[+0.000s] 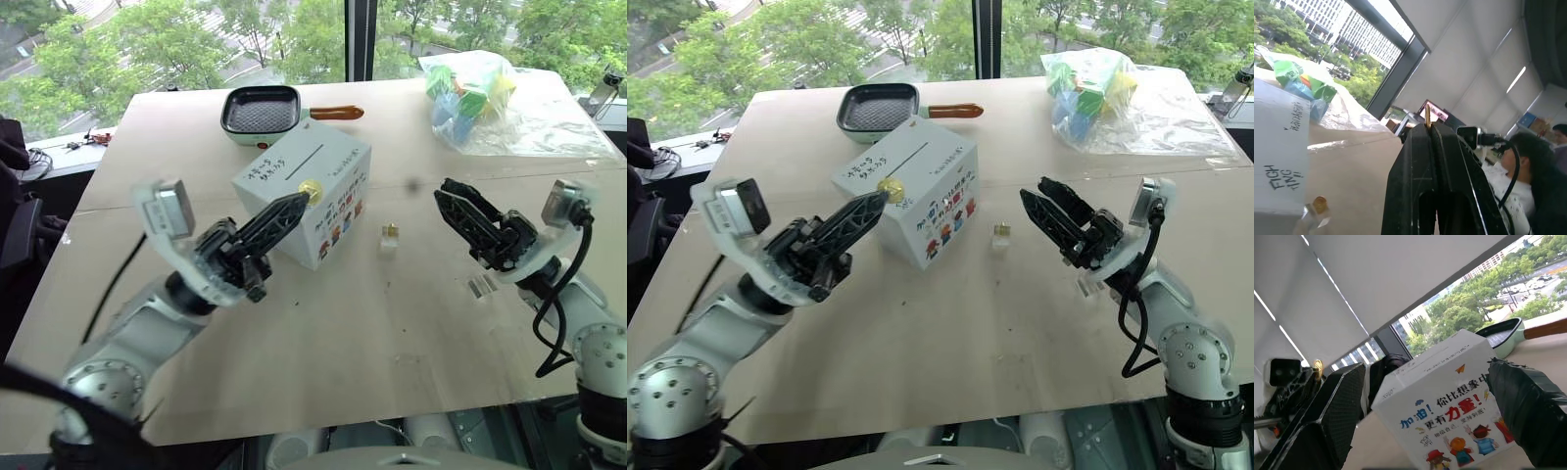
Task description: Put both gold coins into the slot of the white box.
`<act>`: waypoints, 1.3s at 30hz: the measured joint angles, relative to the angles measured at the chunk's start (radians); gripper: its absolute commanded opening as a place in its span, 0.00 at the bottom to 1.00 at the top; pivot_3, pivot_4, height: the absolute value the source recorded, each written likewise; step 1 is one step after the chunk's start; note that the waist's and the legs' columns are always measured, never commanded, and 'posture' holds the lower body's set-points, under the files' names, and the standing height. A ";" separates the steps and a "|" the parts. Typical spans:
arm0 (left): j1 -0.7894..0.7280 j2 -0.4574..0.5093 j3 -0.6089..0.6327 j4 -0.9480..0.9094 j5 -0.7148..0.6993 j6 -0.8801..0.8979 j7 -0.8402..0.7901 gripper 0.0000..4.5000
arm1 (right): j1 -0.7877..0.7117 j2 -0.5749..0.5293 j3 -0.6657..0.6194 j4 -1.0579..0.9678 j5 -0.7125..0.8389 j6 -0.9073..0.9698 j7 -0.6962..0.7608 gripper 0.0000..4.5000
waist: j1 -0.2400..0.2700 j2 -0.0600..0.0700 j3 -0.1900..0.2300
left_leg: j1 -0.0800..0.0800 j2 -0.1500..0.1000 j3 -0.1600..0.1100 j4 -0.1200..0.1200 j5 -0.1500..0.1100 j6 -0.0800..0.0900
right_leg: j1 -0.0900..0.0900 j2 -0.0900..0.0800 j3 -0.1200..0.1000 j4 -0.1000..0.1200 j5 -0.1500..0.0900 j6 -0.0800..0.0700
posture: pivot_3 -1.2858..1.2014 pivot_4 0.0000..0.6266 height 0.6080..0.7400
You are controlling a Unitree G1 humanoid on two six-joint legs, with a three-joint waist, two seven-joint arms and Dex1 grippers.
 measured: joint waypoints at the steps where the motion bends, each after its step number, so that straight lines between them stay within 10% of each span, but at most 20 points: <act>1: -0.023 0.017 0.012 0.004 0.009 0.000 -0.001 0.00 | -0.013 -0.016 -0.005 0.015 -0.023 -0.002 0.013 0.97 | 0.002 0.000 0.000 | 0.000 0.000 0.000 0.000 0.000 0.000 | 0.000 0.000 0.000 0.000 0.000 0.000 | 0.52 0.24 0.85; 17: -0.447 0.193 -0.178 0.255 0.365 0.197 0.125 0.00 | -0.232 -0.160 0.156 0.010 -0.346 0.023 0.216 0.97 | 0.001 -0.004 0.003 | -0.006 0.000 -0.002 -0.001 0.001 -0.003 | -0.005 0.000 -0.002 -0.005 0.000 0.001 | 0.52 0.24 0.85; 39: -0.545 0.159 -0.285 0.379 0.681 0.260 -0.157 0.00 | -0.169 -0.134 0.160 -0.085 -0.363 0.081 0.200 0.97 | -0.002 -0.004 0.003 | -0.017 0.000 0.000 0.002 0.002 -0.003 | -0.017 -0.001 0.000 0.003 0.000 0.001 | 0.52 0.24 0.85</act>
